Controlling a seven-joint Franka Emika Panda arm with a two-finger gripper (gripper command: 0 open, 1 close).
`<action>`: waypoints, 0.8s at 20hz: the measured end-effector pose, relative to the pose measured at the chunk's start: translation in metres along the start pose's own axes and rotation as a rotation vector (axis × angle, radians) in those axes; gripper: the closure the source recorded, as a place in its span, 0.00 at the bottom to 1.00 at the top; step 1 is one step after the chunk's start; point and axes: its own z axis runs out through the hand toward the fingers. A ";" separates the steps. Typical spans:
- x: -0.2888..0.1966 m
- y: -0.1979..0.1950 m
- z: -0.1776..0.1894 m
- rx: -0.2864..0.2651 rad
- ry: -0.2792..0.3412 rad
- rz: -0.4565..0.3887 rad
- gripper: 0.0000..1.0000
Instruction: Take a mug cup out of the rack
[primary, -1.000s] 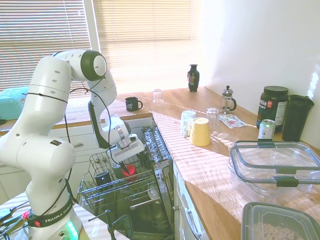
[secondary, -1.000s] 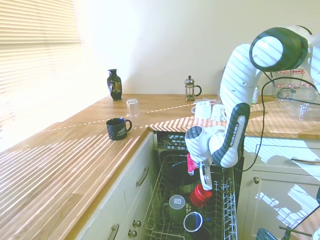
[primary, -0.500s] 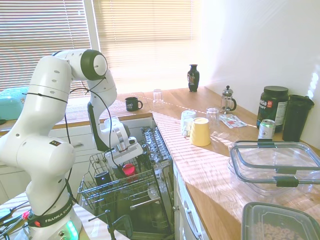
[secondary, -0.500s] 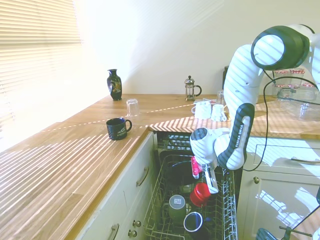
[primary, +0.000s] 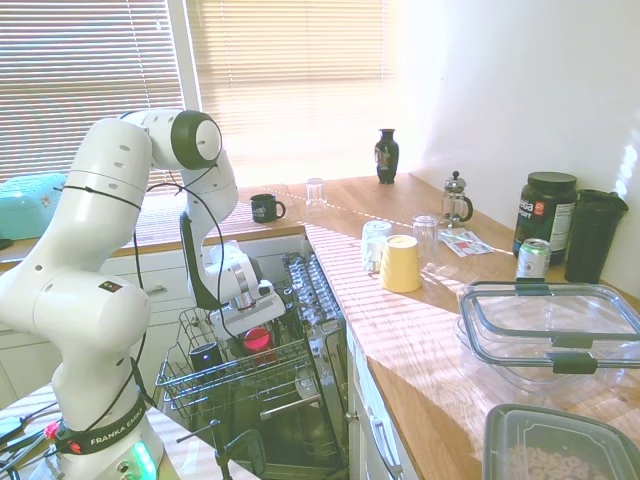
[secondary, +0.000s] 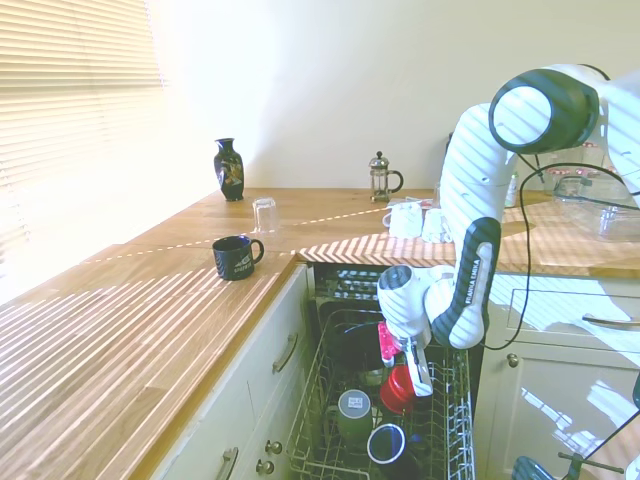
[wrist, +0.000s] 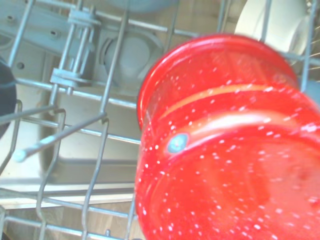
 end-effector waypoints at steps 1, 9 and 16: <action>0.001 0.001 0.003 0.004 -0.001 0.002 1.00; 0.014 0.011 0.007 0.085 -0.009 0.092 1.00; 0.015 0.010 0.006 0.095 0.005 0.074 1.00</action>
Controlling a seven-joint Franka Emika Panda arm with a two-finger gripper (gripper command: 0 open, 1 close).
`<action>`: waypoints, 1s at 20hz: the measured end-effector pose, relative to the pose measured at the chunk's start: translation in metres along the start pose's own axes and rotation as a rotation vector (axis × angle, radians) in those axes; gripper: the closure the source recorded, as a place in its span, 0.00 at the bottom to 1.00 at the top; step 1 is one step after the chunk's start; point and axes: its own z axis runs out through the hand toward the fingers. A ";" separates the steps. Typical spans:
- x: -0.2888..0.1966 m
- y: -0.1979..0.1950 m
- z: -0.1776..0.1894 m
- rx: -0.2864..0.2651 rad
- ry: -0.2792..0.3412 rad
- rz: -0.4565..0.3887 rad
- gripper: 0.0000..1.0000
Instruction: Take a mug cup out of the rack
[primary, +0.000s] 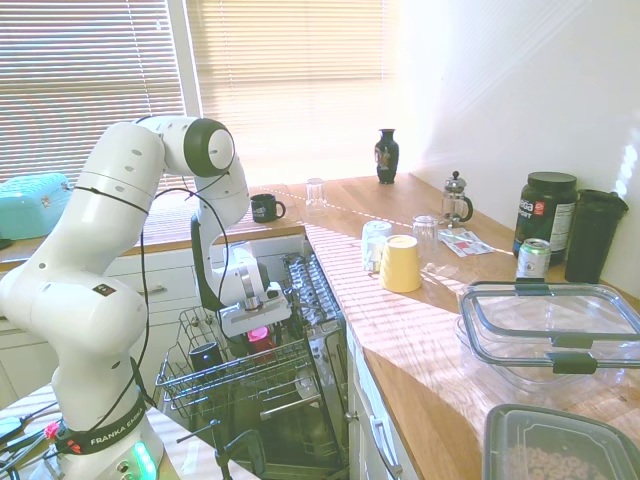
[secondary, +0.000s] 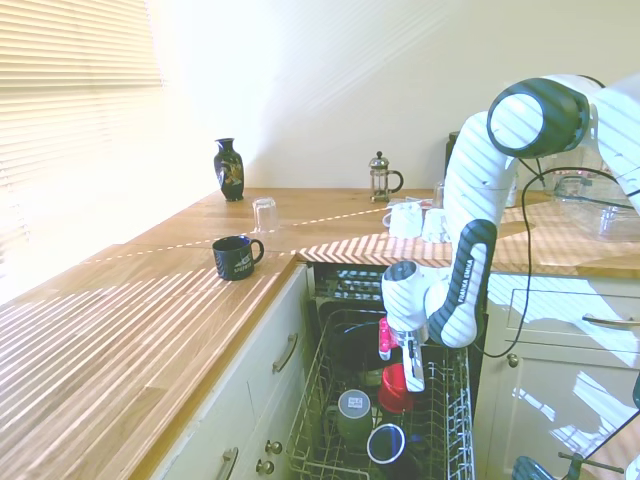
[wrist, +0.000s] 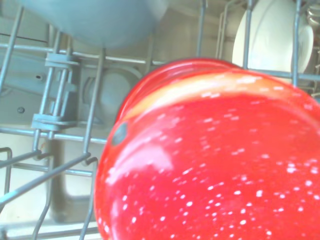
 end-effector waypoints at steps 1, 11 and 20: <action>0.000 -0.001 0.000 0.000 0.001 -0.005 1.00; -0.002 -0.007 -0.003 0.015 -0.026 -0.010 1.00; 0.003 -0.002 -0.007 0.026 -0.056 0.020 1.00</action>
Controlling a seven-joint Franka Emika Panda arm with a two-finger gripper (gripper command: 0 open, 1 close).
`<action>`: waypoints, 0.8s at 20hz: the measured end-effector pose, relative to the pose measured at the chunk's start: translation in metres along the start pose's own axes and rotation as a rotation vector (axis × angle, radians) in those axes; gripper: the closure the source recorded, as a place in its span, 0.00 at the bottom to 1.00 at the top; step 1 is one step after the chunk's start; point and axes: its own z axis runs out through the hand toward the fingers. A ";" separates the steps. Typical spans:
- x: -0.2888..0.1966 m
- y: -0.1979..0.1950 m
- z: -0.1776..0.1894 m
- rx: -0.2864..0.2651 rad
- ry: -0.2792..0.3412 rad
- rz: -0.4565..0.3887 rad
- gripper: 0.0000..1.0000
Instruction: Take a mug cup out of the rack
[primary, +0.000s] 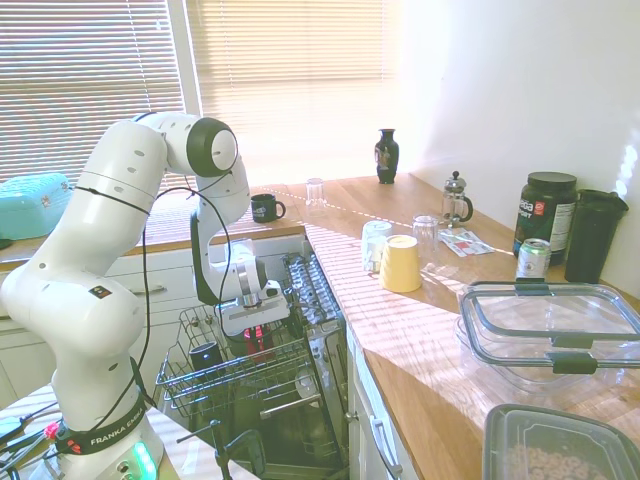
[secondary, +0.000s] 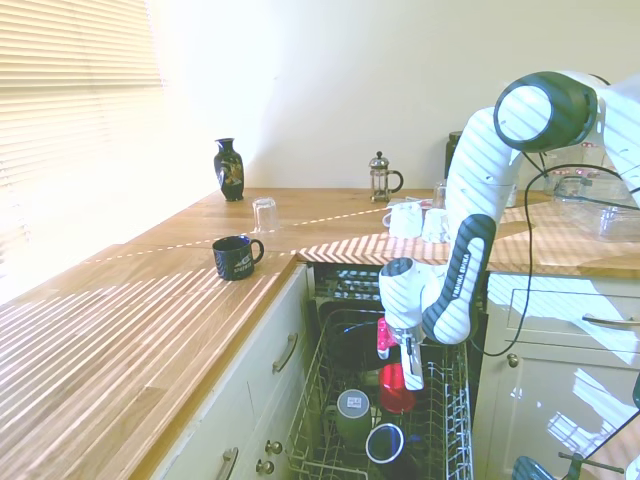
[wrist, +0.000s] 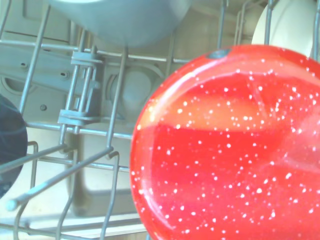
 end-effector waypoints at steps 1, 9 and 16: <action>0.001 -0.001 -0.001 0.002 -0.005 0.003 1.00; 0.002 -0.009 -0.020 -0.021 -0.001 0.015 1.00; -0.008 -0.015 -0.077 -0.029 0.060 0.011 1.00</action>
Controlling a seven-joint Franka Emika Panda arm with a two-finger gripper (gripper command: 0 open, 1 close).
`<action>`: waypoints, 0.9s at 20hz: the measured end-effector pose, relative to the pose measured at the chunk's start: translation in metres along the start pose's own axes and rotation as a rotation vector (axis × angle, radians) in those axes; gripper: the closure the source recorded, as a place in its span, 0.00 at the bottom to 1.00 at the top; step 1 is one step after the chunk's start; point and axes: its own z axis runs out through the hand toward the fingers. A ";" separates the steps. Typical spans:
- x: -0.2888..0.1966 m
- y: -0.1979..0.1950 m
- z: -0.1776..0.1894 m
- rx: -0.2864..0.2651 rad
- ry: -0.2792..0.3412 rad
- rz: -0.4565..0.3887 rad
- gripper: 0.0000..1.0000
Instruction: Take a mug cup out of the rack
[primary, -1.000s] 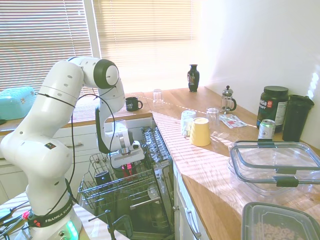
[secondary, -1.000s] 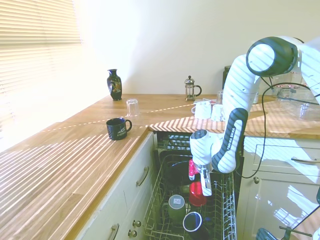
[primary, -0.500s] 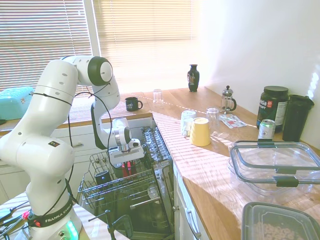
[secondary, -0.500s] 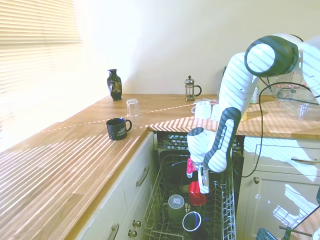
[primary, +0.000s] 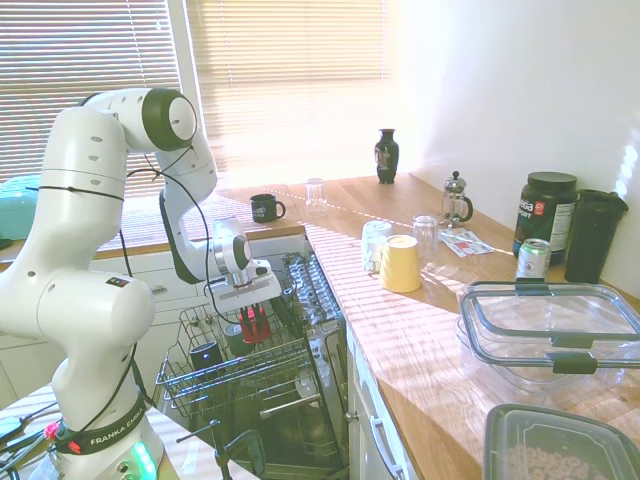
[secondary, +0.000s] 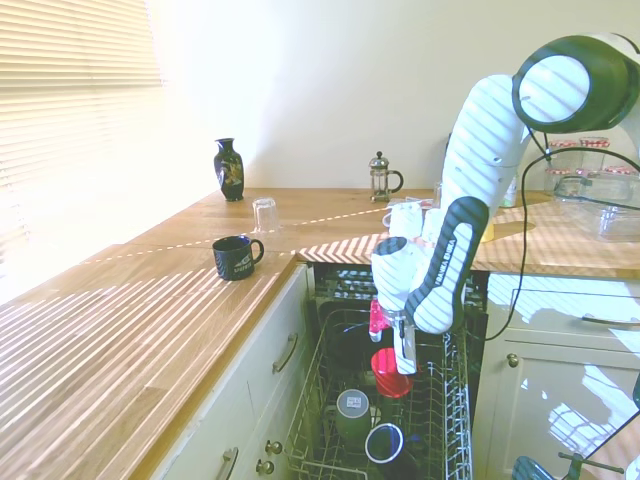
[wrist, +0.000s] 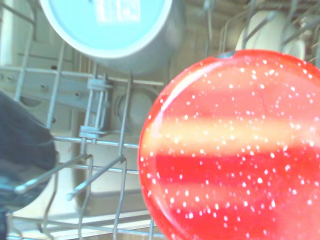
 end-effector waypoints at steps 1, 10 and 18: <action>0.003 -0.002 -0.013 0.006 0.021 0.002 1.00; 0.011 -0.001 -0.102 -0.002 0.088 0.061 1.00; 0.054 0.051 -0.217 0.102 0.084 0.336 1.00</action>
